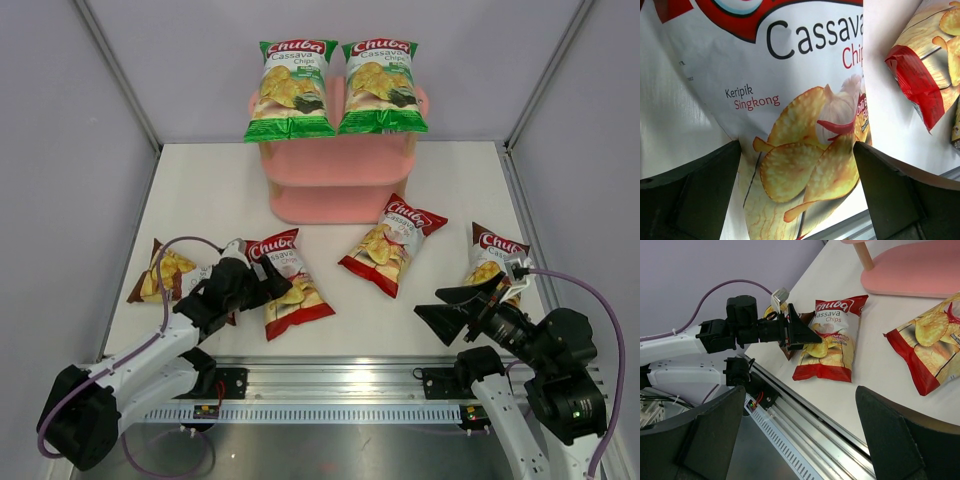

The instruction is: Place and organize the chips bags onto the shelf

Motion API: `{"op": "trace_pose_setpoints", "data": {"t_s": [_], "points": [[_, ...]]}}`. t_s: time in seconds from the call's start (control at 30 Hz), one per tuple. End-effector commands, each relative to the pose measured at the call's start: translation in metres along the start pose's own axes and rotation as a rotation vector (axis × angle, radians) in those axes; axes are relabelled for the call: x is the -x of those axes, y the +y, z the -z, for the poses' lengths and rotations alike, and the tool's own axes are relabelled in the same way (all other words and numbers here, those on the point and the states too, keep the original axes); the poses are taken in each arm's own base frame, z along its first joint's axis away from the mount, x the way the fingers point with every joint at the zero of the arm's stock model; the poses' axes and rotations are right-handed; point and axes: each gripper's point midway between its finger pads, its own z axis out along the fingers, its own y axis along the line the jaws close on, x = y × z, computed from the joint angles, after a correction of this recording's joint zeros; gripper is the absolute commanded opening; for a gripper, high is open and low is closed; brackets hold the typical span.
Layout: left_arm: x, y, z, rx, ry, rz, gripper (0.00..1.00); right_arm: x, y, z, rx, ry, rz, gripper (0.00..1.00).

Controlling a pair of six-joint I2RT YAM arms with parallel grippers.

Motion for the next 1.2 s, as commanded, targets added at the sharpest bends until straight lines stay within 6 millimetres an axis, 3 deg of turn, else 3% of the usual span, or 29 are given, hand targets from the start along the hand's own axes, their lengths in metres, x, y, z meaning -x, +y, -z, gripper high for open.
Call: {"op": "trace_pose_setpoints", "data": {"t_s": [0.0,0.27,0.43,0.63,0.7,0.83,0.97,1.0,1.17], "points": [[-0.002,-0.001,-0.003,-0.016,-0.036,0.057,0.99,0.004,0.009,-0.002,0.055,-0.009,0.001,1.0],[-0.017,0.029,-0.008,0.059,-0.067,0.133,0.99,-0.002,0.006,-0.005,0.058,0.008,-0.021,0.99],[-0.019,0.014,-0.011,-0.054,-0.075,0.16,0.97,-0.006,0.002,-0.011,0.063,0.018,-0.048,0.99],[-0.025,0.009,-0.014,-0.104,-0.081,0.219,0.73,-0.01,-0.001,-0.018,0.082,0.028,-0.09,0.99],[-0.025,0.007,-0.013,-0.112,-0.092,0.231,0.59,-0.013,-0.003,-0.021,0.09,0.032,-0.111,0.99],[-0.021,-0.003,-0.007,-0.145,-0.122,0.264,0.4,-0.022,-0.01,-0.027,0.1,0.042,-0.155,1.0],[-0.016,-0.016,0.001,-0.192,-0.151,0.288,0.33,-0.037,-0.018,-0.039,0.134,0.067,-0.269,0.99],[-0.014,-0.019,0.003,-0.202,-0.161,0.297,0.32,-0.048,-0.029,-0.045,0.119,0.087,-0.31,0.98],[-0.002,-0.044,0.015,-0.281,-0.19,0.297,0.3,-0.064,-0.059,-0.065,0.053,0.075,-0.506,0.97]]}}
